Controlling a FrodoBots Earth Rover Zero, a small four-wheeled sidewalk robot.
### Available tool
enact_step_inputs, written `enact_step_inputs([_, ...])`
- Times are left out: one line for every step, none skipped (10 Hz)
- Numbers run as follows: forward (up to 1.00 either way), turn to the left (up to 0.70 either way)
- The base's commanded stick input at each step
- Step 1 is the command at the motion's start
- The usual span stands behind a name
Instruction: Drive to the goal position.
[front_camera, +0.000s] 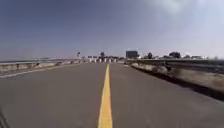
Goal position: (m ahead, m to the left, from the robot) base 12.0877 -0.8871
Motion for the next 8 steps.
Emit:
enact_step_inputs([0.50,0.00])
enact_step_inputs([0.50,0.00])
enact_step_inputs([0.50,0.00])
enact_step_inputs([0.50,0.00])
enact_step_inputs([0.50,0.00])
enact_step_inputs([0.50,0.00])
enact_step_inputs([0.50,0.00])
enact_step_inputs([0.50,0.00])
